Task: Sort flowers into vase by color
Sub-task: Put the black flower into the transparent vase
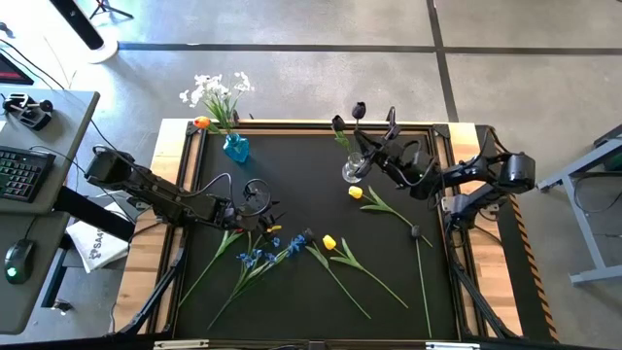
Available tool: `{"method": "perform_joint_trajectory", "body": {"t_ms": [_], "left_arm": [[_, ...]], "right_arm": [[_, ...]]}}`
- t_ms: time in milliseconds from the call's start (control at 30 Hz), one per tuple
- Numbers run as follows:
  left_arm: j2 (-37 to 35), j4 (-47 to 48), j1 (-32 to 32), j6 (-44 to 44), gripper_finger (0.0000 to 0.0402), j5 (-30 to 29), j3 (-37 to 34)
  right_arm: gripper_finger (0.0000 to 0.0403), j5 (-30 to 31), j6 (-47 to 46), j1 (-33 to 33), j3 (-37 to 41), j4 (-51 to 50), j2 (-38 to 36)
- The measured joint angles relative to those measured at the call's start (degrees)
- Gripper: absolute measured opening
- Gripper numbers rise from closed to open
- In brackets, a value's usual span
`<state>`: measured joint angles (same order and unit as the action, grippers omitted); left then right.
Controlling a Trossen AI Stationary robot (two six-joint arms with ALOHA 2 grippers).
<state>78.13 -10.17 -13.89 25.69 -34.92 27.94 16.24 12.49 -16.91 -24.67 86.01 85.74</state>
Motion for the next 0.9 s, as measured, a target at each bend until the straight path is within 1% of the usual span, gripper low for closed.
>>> {"method": "perform_joint_trajectory", "body": {"t_ms": [433, 700, 900], "left_arm": [[0.0, -0.1, 0.0, -0.8, 0.0179, 0.0, 0.0], [0.0, -0.2, 0.0, -0.8, 0.0179, 0.0, 0.0], [0.0, -0.2, 0.0, -0.8, 0.0179, 0.0, 0.0]], "right_arm": [[0.0013, 0.1, -6.1, 0.0, 0.0, -10.8, 0.1], [0.0014, 0.1, -9.9, 0.0, 0.0, -13.6, 0.1], [0.0020, 0.1, -10.2, 0.2, 0.0, -14.3, 0.1]]}}
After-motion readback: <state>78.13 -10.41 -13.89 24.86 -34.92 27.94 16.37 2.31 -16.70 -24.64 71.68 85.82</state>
